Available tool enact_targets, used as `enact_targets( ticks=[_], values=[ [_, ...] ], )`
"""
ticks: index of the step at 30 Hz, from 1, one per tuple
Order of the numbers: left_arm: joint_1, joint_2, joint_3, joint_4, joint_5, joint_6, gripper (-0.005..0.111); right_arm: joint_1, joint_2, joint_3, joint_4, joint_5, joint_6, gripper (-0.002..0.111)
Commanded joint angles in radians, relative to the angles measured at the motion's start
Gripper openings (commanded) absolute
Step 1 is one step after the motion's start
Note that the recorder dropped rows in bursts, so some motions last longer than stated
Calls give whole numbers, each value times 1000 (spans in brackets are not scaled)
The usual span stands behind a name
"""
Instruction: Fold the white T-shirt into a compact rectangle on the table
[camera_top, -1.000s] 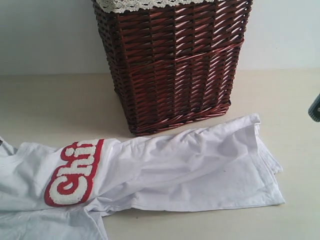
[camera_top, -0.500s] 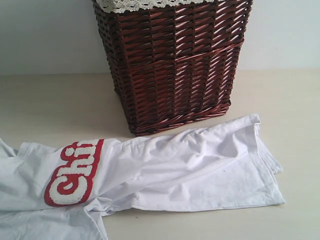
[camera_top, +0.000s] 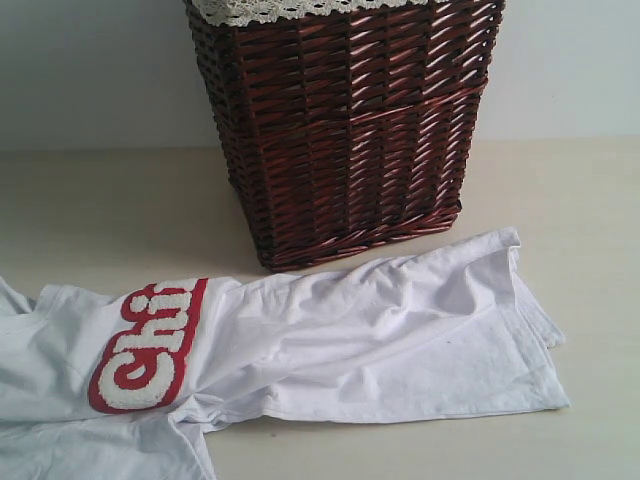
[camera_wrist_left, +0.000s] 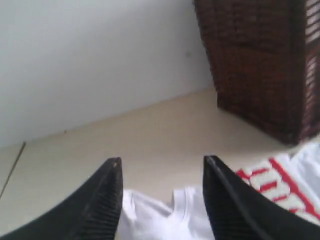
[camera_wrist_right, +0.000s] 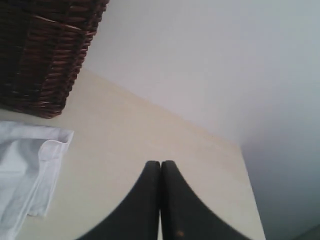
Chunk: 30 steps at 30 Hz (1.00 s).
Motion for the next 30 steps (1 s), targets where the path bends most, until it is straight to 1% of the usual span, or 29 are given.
enact_targets(
  ticks=[1, 2, 5, 7, 9, 12, 15, 18, 21, 23, 26, 30],
  values=[
    [78, -20, 115, 71, 60, 24, 49, -106, -94, 1, 7, 16, -14, 0],
    [103, -31, 137, 71, 61, 24, 49, -133, -114, 1, 11, 16, -11, 0],
    [229, -122, 204, 71, 62, 24, 49, -204, -178, 1, 56, 23, -3, 0],
    [317, -195, 230, 71, 64, 24, 49, -221, -210, 1, 87, 61, 23, 0],
    [388, -252, 244, 71, 70, 24, 49, -223, -229, 1, 114, 118, 31, 0],
    [457, -302, 250, 71, 73, 24, 49, -223, -240, 1, 120, 163, 31, 0],
    [491, -327, 250, 71, 75, 24, 49, -223, -240, 1, 116, 165, 27, 0],
    [497, -333, 271, 71, 70, 24, 49, -223, -240, 10, 113, 169, 27, 0],
    [489, -333, 370, 11, 39, 24, 49, -223, -240, 63, 113, 155, 24, 0],
    [459, -333, 370, -73, -63, 21, 49, -223, -240, 106, 111, 137, 8, 0],
    [386, -333, 370, -79, -21, 21, 49, -223, -240, 131, 113, 92, -6, 0],
    [241, -333, 370, -79, -21, 21, 49, -223, -240, 131, 113, 34, -8, 0]
  ],
)
